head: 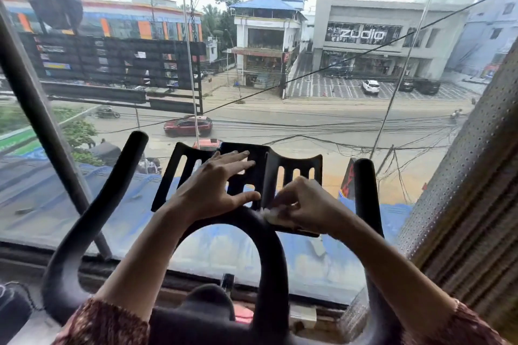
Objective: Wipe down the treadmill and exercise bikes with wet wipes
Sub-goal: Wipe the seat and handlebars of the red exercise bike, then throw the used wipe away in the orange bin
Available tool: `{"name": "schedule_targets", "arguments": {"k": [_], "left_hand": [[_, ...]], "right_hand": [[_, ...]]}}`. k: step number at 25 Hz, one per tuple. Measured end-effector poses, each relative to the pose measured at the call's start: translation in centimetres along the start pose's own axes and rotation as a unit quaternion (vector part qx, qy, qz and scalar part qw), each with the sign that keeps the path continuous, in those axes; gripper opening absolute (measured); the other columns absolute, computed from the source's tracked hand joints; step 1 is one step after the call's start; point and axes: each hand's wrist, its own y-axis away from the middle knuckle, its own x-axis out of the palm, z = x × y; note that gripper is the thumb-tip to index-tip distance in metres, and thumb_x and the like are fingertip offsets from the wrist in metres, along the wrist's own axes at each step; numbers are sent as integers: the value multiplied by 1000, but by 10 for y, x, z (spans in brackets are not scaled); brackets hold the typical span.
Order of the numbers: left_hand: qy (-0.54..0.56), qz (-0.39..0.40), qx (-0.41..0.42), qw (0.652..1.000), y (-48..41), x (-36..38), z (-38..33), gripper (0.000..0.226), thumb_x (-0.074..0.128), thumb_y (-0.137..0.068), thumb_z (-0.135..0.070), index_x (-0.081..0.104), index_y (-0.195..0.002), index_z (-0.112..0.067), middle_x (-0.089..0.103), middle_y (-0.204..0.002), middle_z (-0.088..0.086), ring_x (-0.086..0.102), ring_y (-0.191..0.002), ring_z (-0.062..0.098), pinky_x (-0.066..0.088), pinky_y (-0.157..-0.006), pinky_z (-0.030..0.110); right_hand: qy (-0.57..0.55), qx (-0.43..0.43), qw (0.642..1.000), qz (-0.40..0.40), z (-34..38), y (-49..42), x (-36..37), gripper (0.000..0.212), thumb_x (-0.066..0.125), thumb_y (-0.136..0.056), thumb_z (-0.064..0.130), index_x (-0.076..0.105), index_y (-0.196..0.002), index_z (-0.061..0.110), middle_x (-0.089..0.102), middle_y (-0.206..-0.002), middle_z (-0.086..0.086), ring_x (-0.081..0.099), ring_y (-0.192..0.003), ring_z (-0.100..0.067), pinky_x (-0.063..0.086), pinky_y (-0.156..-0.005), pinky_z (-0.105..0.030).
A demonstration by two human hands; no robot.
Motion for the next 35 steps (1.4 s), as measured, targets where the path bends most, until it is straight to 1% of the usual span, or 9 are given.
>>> {"name": "schedule_targets", "arguments": {"k": [2,5,9,14,22,26,29,33,35], "left_hand": [[32,-70,-32,997,14,-2,-13,72,62,-66,-64,67,-120,-16,64,-126,0,56,-119,7,37,-103,23],[91,-130,-77,984,39,-2,-31,42,84,-71,-33,73,-107,-14,70,-106,-7,63,-103,4,45,-92,17],[149,-160,-131,967,67,-8,-53,40,82,-67,-42,71,-102,-28,69,-95,-19,66,-93,-2,51,-85,18],[93,-229,-201,948,128,-26,-97,32,81,-72,-28,71,-102,-25,69,-99,-16,61,-96,-10,39,-83,2],[28,-347,-378,858,262,-18,-222,35,80,-65,-46,66,-96,-39,71,-98,-16,68,-89,4,49,-80,15],[-35,-392,-480,784,349,24,-324,34,82,-72,-26,66,-102,-30,66,-101,-20,60,-95,-12,42,-83,5],[-71,-457,-570,680,424,52,-415,36,83,-69,-28,66,-101,-31,66,-98,-20,58,-93,-15,40,-84,4],[-128,-540,-631,542,502,75,-538,34,84,-70,-12,68,-96,-26,65,-91,-20,57,-84,-20,41,-78,3],[-152,-570,-651,477,539,86,-599,34,83,-71,-10,68,-99,-21,67,-95,-12,57,-85,-20,41,-78,2]], "right_hand": [[-110,-4,992,-60,-3,5,-2,10,67,-83,1,76,-83,6,65,-68,1,58,-64,-1,45,-62,-20],[-228,-8,964,-139,2,22,0,26,69,-83,-1,68,-73,23,65,-68,7,59,-63,4,49,-65,-24],[-298,-5,933,-203,19,30,8,21,72,-82,4,66,-75,22,66,-71,6,62,-68,-6,52,-67,-28],[-329,-76,931,-138,51,54,27,11,75,-81,8,69,-79,18,68,-73,4,66,-67,-7,57,-67,-34],[-359,-183,910,98,90,125,71,23,73,-81,6,64,-70,25,67,-68,8,61,-60,1,53,-73,-38],[-328,-258,877,240,100,201,117,20,75,-81,12,65,-71,26,70,-78,-3,64,-74,-13,53,-73,-37],[-298,-341,833,319,127,282,156,31,73,-82,11,64,-59,30,68,-69,-1,62,-65,-14,50,-65,-38],[-294,-420,747,423,182,401,198,9,72,-81,15,73,-73,11,68,-69,-5,62,-66,-14,53,-65,-48],[-282,-470,697,461,211,469,214,29,71,-79,26,66,-70,-1,59,-59,-8,50,-60,-3,48,-57,-37]]}}
